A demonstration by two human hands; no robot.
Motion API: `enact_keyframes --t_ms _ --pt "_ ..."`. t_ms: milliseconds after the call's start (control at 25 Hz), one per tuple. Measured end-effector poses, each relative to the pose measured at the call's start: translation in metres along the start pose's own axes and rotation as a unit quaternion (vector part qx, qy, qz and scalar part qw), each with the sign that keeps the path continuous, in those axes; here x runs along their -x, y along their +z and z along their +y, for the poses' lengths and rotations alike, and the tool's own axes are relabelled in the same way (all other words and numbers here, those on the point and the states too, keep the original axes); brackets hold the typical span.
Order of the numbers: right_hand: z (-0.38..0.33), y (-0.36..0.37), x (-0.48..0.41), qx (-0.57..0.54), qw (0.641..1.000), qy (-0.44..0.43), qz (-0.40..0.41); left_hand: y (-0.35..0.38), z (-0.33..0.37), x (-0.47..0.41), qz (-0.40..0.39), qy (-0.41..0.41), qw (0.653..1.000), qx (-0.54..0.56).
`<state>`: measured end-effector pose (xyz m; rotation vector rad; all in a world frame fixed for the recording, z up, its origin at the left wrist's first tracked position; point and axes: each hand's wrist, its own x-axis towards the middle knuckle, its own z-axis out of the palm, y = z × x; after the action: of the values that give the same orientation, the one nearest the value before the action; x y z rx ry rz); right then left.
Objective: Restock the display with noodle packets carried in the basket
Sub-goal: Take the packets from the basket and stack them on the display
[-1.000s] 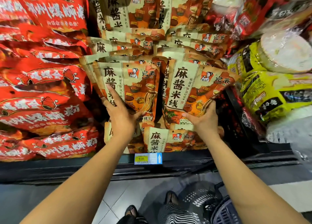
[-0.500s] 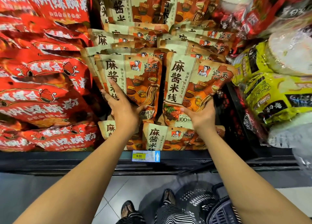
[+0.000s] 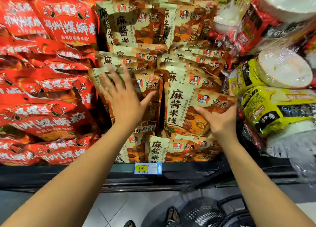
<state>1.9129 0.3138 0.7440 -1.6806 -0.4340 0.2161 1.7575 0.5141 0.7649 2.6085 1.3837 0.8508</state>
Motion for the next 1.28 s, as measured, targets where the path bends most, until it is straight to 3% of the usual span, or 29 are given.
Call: enact_keyframes --t_ms 120,200,320,480,720,880,1080,1200,1280 --pt "-0.037 -0.009 -0.015 0.091 0.993 -0.071 0.003 -0.016 0.014 -0.041 0.018 0.056 0.997 -0.040" --pt "-0.058 -0.015 -0.024 0.164 0.978 -0.110 -0.064 -0.018 0.018 -0.058 -0.026 0.064 0.996 -0.057" --pt "-0.082 -0.023 -0.038 0.242 0.948 -0.092 -0.183 -0.017 0.017 -0.057 -0.107 0.054 0.987 -0.107" --pt "-0.120 -0.024 -0.051 0.340 0.904 -0.099 -0.239 -0.026 0.016 -0.041 -0.113 0.050 0.986 -0.108" --pt "-0.151 0.025 -0.105 0.329 0.900 -0.125 -0.258 -0.043 0.010 -0.092 -0.055 -0.022 0.995 0.074" --pt "-0.166 0.091 -0.163 0.331 0.905 -0.147 -0.226 -0.044 -0.013 -0.163 -0.042 -0.063 0.968 0.239" --pt "-0.170 0.161 -0.201 0.313 0.913 -0.168 -0.203 -0.026 -0.023 -0.219 -0.060 0.016 0.968 0.241" --pt "-0.161 0.180 -0.213 0.245 0.941 -0.114 -0.202 -0.016 -0.032 -0.245 -0.056 0.036 0.966 0.250" --pt "-0.158 0.183 -0.220 0.240 0.942 -0.096 -0.214 -0.016 -0.035 -0.260 -0.061 0.060 0.967 0.241"
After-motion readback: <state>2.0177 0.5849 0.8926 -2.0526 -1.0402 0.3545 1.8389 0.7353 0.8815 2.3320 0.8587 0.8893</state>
